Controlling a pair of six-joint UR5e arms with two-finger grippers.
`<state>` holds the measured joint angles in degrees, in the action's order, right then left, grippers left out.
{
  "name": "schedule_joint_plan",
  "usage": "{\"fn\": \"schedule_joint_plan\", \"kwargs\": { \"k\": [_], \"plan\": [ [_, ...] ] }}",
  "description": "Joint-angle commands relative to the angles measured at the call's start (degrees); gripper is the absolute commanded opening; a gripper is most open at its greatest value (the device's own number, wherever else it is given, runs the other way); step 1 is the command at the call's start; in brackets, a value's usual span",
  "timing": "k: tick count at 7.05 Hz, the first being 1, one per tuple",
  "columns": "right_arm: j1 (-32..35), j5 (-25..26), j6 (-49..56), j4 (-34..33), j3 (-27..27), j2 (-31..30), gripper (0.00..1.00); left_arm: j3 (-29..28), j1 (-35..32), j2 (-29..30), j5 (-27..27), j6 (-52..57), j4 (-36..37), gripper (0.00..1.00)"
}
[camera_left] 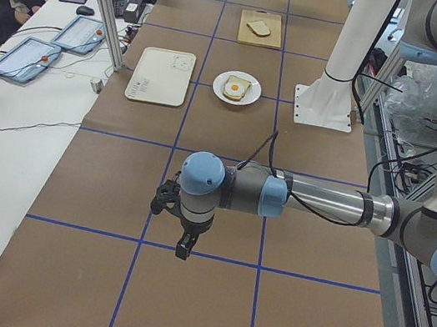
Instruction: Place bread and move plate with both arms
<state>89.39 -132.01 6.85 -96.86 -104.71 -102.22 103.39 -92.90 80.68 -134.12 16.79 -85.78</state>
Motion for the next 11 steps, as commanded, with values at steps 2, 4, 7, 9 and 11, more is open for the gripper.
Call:
{"fn": "schedule_joint_plan", "kwargs": {
  "k": [2, 4, 7, 9, 11],
  "plan": [
    [0.00, -0.35, -0.34, -0.09, -0.06, 0.00, 1.00, 1.63, -0.09, -0.44, 0.00, 0.00, 0.00, 0.98],
    [0.00, -1.84, -0.61, 7.68, 0.64, 0.00, 1.00, 2.08, -0.26, 1.13, 0.09, -0.08, -0.09, 0.98],
    [-3.14, -3.77, -2.71, 27.22, 2.58, 0.09, 1.00, 4.27, -0.35, 4.30, 1.14, -0.09, -0.35, 0.98],
    [-8.14, -5.54, -8.65, 27.59, 2.32, 2.90, 1.00, 2.26, -0.35, 7.11, 1.32, -0.26, -6.83, 0.98],
    [-13.85, -7.21, -16.92, 34.15, 2.31, 2.64, 1.00, 2.60, -0.35, 6.59, 1.14, -0.26, -7.12, 0.98]
  ]
}}
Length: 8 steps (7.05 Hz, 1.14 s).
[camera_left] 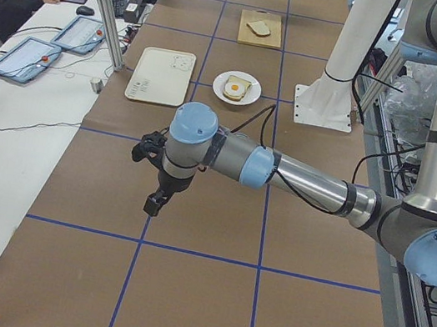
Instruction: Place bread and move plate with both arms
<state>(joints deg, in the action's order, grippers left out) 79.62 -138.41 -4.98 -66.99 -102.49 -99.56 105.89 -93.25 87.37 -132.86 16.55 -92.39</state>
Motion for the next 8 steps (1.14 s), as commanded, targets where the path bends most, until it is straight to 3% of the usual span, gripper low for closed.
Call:
{"fn": "schedule_joint_plan", "kwargs": {
  "k": [1, 3, 5, 7, 8],
  "plan": [
    [-7.69, -0.20, -7.22, 8.06, 0.27, -1.16, 1.00, 0.19, 0.00, -0.09, -0.12, -0.02, -0.59, 0.98],
    [-13.33, 3.13, -8.55, 15.88, 0.53, -5.63, 0.99, 0.46, -0.09, -0.18, -0.20, 0.06, -0.60, 0.98],
    [-18.68, 6.81, -20.43, 20.89, 0.97, -6.00, 0.92, 0.37, 0.00, -0.36, -0.21, 0.15, -0.68, 0.98],
    [-24.67, 11.40, -28.50, 36.24, 8.22, -7.14, 0.85, 0.37, 0.00, -0.44, -0.21, 0.15, -0.68, 0.98],
    [-25.21, 12.10, -28.95, 38.83, 9.92, -7.06, 0.82, 0.37, 0.00, -0.44, -0.21, 0.15, -0.68, 0.98]
  ]
}}
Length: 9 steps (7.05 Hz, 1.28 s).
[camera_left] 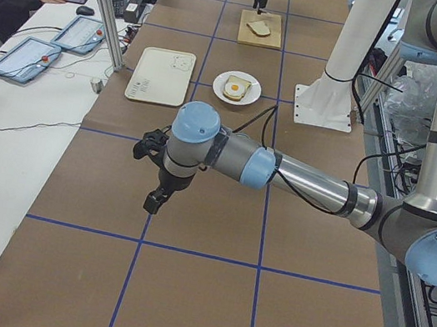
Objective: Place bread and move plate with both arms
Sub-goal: 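Lower the right gripper onto the bread slice on the bamboo board and grasp it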
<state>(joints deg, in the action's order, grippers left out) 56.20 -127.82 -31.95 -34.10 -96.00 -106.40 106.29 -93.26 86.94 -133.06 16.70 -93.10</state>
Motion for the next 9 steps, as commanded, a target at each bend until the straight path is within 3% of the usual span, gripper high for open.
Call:
{"fn": "schedule_joint_plan", "kwargs": {
  "k": [1, 3, 7, 8, 9],
  "plan": [
    [-2.57, 1.52, -3.28, 6.06, 3.45, -0.03, 0.79, 0.06, -0.08, -0.02, 0.00, 0.00, 0.02, 0.98],
    [-4.24, 1.52, -6.70, 7.03, 3.10, 0.49, 0.63, 0.06, -0.08, -0.02, 0.00, 0.00, -0.06, 0.98],
    [-5.57, 1.69, -6.63, 7.12, 2.92, 0.49, 0.55, -0.11, -0.08, -0.02, 0.00, 0.00, 0.02, 0.98],
    [-6.01, 1.69, -6.63, 7.12, 2.92, 0.49, 0.47, -0.12, 0.00, -0.02, 0.00, 0.00, -0.06, 0.98],
    [-6.10, 1.69, -6.63, 7.03, 2.75, 0.49, 0.29, -0.12, 0.00, -0.02, 0.00, 0.00, 0.02, 0.98]
  ]
}}
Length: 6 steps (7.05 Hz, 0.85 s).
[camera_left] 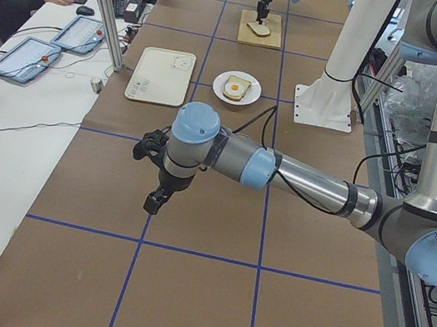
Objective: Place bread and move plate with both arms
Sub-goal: 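Lower the right gripper onto the bread slice on the bamboo board and grasp it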
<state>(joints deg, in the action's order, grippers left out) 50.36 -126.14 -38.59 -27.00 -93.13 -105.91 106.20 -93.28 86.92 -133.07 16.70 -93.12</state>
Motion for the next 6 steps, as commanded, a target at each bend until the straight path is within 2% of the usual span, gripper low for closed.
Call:
{"fn": "schedule_joint_plan", "kwargs": {
  "k": [1, 2, 6],
  "plan": [
    [-0.35, 0.10, 0.61, 0.02, -0.12, -0.09, 0.07, -0.03, -0.06, 0.00, 0.00, 0.00, -0.05, 0.98],
    [-0.53, 0.71, 0.97, 0.02, -0.21, -0.17, 0.00, -0.03, 0.03, 0.00, 0.00, 0.00, 0.04, 0.98],
    [-0.44, 2.39, 2.64, 0.02, -0.12, -1.14, 0.00, 0.15, 0.03, 0.00, 0.00, 0.00, 0.04, 0.98]
  ]
}}
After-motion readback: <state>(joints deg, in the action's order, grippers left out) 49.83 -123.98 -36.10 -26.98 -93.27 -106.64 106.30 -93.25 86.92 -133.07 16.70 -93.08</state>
